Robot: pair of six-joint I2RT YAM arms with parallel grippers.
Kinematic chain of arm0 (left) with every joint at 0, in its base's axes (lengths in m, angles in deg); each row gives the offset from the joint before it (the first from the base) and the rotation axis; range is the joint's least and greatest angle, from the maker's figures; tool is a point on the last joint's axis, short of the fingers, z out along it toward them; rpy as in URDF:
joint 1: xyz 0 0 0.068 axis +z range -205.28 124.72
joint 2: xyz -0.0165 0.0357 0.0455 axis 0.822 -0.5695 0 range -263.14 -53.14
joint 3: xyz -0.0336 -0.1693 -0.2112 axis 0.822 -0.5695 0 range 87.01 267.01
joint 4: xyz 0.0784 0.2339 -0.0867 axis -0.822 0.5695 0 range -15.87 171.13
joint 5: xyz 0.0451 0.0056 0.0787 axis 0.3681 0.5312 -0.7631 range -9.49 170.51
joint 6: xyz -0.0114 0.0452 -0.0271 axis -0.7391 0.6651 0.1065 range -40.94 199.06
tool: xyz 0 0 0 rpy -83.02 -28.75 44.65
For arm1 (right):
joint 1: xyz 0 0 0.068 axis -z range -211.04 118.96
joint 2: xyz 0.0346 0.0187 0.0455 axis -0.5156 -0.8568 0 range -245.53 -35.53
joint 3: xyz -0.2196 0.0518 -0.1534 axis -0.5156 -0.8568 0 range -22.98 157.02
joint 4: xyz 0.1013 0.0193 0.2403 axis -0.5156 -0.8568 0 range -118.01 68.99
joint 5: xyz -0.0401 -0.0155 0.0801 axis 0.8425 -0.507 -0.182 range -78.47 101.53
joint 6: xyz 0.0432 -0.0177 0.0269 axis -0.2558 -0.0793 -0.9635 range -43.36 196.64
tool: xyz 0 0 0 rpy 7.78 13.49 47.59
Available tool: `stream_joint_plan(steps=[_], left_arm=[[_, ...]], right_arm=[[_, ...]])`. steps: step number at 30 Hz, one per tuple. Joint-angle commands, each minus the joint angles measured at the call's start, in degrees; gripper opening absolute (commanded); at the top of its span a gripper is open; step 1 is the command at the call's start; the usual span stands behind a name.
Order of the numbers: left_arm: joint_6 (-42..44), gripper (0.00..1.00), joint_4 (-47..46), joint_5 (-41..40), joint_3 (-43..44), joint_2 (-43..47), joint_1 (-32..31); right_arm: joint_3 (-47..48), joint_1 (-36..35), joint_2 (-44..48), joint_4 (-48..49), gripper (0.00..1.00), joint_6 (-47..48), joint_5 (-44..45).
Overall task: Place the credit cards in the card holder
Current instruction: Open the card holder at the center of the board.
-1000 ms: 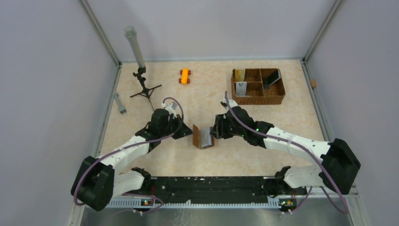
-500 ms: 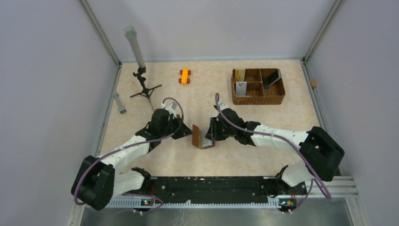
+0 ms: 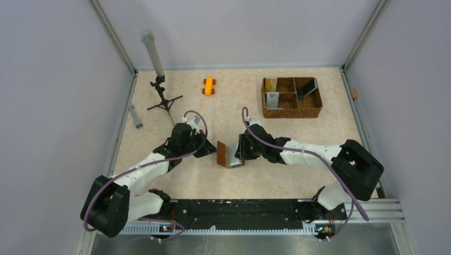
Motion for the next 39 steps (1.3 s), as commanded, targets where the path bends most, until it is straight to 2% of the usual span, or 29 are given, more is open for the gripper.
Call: stream_joint_plan(steps=[1,7,14,32,39], left_arm=[[0.69,0.0,-0.41,-0.26,1.58,-0.03,0.15],[0.57,0.0,-0.41,-0.25,1.45,0.17,0.11],[0.63,0.0,-0.41,-0.17,1.33,0.37,0.12],[0.48,0.0,-0.4,0.18,1.13,0.15,0.11],[0.45,0.0,-0.41,0.27,1.15,0.16,0.17]], right_arm=[[1.65,-0.01,0.96,-1.38,0.32,-0.32,2.15],[1.37,-0.01,1.37,-2.32,0.32,-0.32,3.02],[0.78,-0.04,1.15,0.26,0.31,-0.49,-0.01],[2.39,-0.15,4.21,-1.64,0.28,1.08,1.23],[1.75,-0.12,1.68,-0.39,0.28,0.35,0.05]])
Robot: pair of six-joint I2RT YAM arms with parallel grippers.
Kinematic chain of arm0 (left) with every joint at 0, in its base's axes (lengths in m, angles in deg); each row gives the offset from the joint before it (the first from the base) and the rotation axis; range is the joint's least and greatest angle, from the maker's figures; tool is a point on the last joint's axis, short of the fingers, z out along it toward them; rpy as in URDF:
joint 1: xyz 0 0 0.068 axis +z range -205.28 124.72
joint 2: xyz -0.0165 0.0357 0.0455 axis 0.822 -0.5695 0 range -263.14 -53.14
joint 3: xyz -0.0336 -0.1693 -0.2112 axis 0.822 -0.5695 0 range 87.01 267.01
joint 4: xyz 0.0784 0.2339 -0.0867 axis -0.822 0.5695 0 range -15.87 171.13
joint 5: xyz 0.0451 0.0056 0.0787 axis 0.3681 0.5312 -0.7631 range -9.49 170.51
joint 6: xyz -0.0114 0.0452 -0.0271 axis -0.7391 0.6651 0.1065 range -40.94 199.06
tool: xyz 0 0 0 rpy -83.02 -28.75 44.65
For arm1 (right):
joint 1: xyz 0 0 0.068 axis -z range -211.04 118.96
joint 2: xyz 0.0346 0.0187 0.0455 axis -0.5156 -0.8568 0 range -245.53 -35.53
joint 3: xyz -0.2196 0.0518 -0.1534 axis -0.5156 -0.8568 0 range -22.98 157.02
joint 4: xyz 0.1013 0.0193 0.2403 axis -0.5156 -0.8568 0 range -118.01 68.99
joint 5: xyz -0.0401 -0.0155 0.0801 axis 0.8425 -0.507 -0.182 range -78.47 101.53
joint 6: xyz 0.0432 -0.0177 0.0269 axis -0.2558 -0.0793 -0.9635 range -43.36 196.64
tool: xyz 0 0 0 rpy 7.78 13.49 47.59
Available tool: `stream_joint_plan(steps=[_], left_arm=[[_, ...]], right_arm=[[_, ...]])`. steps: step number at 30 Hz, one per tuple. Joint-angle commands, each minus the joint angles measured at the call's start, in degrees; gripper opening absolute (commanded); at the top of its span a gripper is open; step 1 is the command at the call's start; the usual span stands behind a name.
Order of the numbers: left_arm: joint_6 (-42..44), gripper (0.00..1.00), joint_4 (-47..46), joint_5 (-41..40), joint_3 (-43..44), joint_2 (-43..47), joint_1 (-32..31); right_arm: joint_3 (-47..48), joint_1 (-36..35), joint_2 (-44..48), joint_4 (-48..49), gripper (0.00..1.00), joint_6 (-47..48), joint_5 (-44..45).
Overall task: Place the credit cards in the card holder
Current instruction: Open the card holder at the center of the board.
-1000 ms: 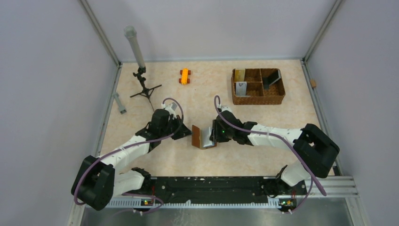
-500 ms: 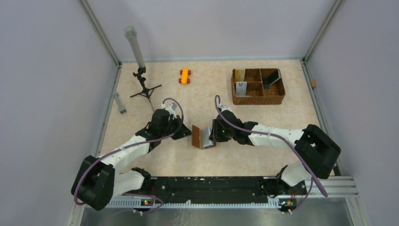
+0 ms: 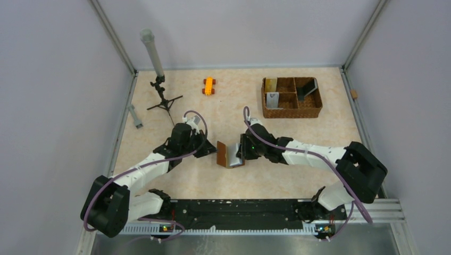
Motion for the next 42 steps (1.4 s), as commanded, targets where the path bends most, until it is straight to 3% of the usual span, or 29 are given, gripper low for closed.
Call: stream_joint_plan(steps=[1,20,42], left_arm=[[0.46,0.0,-0.47,0.25,1.15,0.17,0.19],[0.54,0.0,-0.47,0.17,0.84,0.18,0.14],[2.33,0.0,-1.18,-1.93,0.16,-3.48,0.12]], right_arm=[[1.39,-0.15,-0.55,2.05,0.28,-0.23,-0.21],[0.48,-0.13,-4.68,3.98,0.27,-1.11,-1.61],[0.57,-0.09,-8.71,19.88,0.27,-2.07,-16.01]])
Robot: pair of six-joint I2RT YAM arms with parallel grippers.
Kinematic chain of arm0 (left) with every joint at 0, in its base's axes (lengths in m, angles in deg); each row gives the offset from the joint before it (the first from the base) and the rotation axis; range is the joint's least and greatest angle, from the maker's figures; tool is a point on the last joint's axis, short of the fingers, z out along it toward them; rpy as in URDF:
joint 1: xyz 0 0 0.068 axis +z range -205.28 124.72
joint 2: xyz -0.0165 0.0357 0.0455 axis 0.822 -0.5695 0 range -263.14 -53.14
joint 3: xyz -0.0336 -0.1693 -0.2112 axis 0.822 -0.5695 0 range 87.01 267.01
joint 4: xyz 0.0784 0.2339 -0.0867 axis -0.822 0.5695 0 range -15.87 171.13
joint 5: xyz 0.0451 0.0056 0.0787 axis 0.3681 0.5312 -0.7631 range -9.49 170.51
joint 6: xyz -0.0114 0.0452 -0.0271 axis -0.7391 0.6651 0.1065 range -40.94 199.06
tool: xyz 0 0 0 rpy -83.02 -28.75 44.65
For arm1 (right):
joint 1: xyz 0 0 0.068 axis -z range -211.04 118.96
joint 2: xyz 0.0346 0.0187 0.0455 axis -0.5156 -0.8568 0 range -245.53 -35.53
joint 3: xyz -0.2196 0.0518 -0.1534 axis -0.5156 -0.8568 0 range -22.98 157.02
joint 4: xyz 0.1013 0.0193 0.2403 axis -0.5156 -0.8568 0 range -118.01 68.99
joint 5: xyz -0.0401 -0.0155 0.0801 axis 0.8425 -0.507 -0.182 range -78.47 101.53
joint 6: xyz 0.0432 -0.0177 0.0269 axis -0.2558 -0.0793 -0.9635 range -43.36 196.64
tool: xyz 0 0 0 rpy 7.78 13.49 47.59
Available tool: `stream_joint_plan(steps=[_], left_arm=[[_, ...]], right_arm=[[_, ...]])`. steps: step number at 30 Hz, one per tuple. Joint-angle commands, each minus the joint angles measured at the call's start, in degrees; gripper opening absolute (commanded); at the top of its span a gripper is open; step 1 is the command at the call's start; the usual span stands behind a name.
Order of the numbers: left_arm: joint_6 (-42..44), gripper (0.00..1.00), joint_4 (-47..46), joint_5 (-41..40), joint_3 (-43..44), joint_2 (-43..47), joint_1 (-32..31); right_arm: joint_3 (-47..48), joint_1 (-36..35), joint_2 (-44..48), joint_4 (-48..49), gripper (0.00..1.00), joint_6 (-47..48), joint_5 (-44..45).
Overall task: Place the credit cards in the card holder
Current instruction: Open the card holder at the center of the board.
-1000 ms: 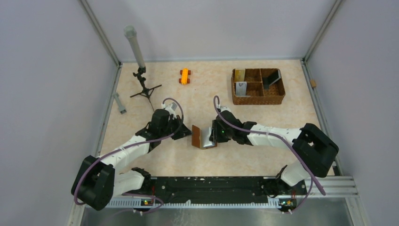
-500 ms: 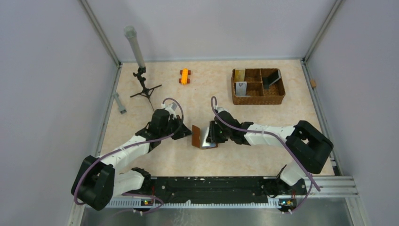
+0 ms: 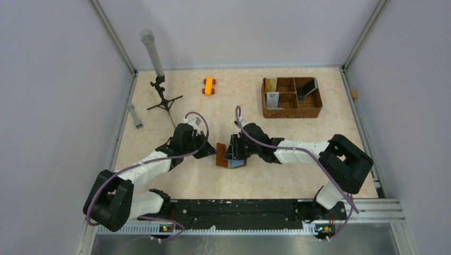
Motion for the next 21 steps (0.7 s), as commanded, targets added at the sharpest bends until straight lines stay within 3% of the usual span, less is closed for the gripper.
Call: stream_joint_plan(steps=[1,3,6,11,21], left_arm=[[1.68,0.0,-1.13,-1.08,0.22,-0.4,0.11],[1.84,0.01,-0.6,-1.96,0.48,-0.5,0.2],[2.04,0.2,-0.54,-2.98,0.63,-0.1,0.37],[1.57,0.43,1.78,-5.65,0.33,2.33,0.68],[-0.01,0.73,-3.52,-4.77,-2.36,5.15,0.64]], right_arm=[[0.78,-0.05,-1.44,5.81,0.27,0.14,-3.58],[0.84,-0.09,-1.93,6.64,0.27,0.28,-4.25],[1.01,-0.11,-2.71,7.04,0.27,0.85,-4.58],[0.72,-0.14,-4.0,8.13,0.28,1.32,-5.21],[0.32,-0.06,-5.95,10.17,0.31,2.11,-6.33]])
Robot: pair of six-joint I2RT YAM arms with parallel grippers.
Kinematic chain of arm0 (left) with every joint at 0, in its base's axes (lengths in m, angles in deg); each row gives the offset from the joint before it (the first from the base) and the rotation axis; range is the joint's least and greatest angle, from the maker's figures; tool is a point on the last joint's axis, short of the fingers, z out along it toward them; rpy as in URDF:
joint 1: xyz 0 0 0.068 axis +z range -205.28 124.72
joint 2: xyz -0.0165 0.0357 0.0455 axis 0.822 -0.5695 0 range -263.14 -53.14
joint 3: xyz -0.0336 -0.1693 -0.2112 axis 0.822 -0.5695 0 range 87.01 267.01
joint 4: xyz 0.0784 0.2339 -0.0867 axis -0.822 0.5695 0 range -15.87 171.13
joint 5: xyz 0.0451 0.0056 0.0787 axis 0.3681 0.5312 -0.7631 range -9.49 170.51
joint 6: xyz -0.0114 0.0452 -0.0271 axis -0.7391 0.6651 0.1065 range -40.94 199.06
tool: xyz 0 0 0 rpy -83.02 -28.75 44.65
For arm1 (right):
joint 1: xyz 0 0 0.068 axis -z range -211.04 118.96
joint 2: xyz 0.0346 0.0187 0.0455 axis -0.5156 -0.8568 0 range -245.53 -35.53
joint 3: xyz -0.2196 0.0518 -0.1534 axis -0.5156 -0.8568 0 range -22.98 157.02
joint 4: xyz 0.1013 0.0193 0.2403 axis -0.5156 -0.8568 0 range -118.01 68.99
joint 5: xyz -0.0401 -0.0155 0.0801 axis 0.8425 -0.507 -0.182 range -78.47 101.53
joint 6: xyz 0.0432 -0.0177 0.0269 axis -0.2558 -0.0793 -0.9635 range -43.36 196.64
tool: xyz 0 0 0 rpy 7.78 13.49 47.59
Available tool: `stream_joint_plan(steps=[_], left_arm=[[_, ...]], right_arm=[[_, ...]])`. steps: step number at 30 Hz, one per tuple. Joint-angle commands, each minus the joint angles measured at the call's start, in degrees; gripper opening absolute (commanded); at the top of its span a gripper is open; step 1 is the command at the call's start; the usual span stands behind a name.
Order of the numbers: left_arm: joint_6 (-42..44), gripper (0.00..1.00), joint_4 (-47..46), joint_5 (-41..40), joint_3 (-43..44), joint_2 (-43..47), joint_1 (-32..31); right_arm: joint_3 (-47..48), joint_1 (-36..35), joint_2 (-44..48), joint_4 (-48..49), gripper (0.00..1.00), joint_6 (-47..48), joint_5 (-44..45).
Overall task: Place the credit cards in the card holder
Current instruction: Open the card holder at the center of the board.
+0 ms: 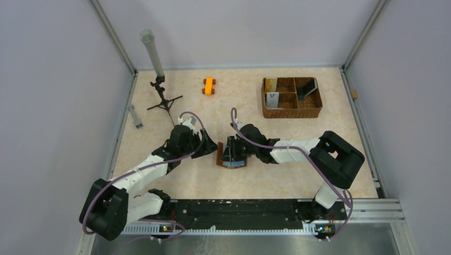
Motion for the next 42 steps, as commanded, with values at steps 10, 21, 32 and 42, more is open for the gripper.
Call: stream_joint_plan(steps=[10,21,32,42], left_arm=[[-1.36,0.74,-10.48,6.18,-0.87,-6.14,0.26],[-1.07,0.61,-12.27,6.76,-0.37,-11.27,0.25],[-0.83,0.36,-11.62,6.19,-0.41,-11.5,0.25],[-0.96,0.16,-11.23,6.58,-0.43,-10.75,0.25]], right_arm=[[-0.03,-0.05,-0.26,3.39,0.33,2.78,-1.36],[0.32,-0.11,2.33,-0.2,0.42,5.39,-2.32],[1.35,-0.08,12.39,-10.22,0.53,7.14,1.61],[3.56,-0.01,13.51,-25.75,0.53,7.01,20.58]])
